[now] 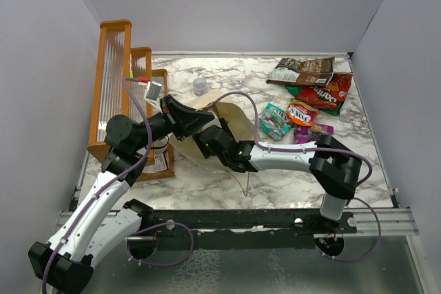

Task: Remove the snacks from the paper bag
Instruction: Take out the snack from the paper bag.

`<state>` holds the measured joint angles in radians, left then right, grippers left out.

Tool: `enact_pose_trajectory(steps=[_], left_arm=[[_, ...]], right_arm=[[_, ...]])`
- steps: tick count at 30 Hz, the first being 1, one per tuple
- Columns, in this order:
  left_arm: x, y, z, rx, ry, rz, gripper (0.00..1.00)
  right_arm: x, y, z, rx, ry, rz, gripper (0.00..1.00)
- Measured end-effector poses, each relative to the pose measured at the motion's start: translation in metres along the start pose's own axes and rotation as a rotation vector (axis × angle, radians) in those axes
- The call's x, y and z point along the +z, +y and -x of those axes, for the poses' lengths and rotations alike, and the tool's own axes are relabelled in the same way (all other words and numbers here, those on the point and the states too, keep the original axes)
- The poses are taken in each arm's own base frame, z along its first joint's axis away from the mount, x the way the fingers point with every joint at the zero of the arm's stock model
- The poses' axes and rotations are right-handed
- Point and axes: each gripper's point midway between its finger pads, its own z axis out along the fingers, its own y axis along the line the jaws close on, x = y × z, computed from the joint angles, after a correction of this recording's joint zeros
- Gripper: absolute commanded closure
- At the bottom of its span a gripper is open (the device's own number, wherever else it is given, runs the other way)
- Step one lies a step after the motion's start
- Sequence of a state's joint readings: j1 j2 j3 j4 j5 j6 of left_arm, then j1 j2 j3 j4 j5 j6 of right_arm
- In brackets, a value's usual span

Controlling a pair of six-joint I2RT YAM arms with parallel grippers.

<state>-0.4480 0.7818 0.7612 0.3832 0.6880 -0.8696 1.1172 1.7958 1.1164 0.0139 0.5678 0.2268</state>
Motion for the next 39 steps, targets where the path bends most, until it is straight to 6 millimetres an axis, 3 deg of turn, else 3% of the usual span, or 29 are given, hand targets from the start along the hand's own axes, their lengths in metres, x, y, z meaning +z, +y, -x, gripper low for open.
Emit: enact_pose_trajectory(steps=[7,15,18,22,26,32,39], left_arm=[[0.005,0.003,-0.008,-0.018,0.029,-0.001,1.0],[0.013,-0.005,0.013,0.041,0.008,0.008,1.0],[0.014,-0.003,0.011,0.034,0.016,0.01,1.0],[0.018,0.0,0.006,0.02,0.034,0.01,1.0],[0.021,-0.001,-0.001,0.008,0.057,-0.003,1.0],[0.023,0.0,-0.011,-0.009,0.1,-0.007,1.0],[0.023,-0.003,-0.011,-0.001,0.112,-0.008,1.0]], right_arm=[[0.022,0.005,-0.005,-0.076,-0.029,-0.001,0.47],[0.026,0.004,-0.011,-0.2,-0.035,0.027,0.39],[0.027,-0.001,-0.017,-0.251,-0.031,0.024,0.37],[0.032,-0.007,-0.008,-0.271,-0.068,0.015,0.37],[0.047,-0.005,0.001,-0.263,-0.128,0.002,0.37],[0.086,0.0,-0.001,-0.242,-0.159,-0.027,0.41],[0.103,-0.005,-0.009,-0.227,-0.155,-0.048,0.57]])
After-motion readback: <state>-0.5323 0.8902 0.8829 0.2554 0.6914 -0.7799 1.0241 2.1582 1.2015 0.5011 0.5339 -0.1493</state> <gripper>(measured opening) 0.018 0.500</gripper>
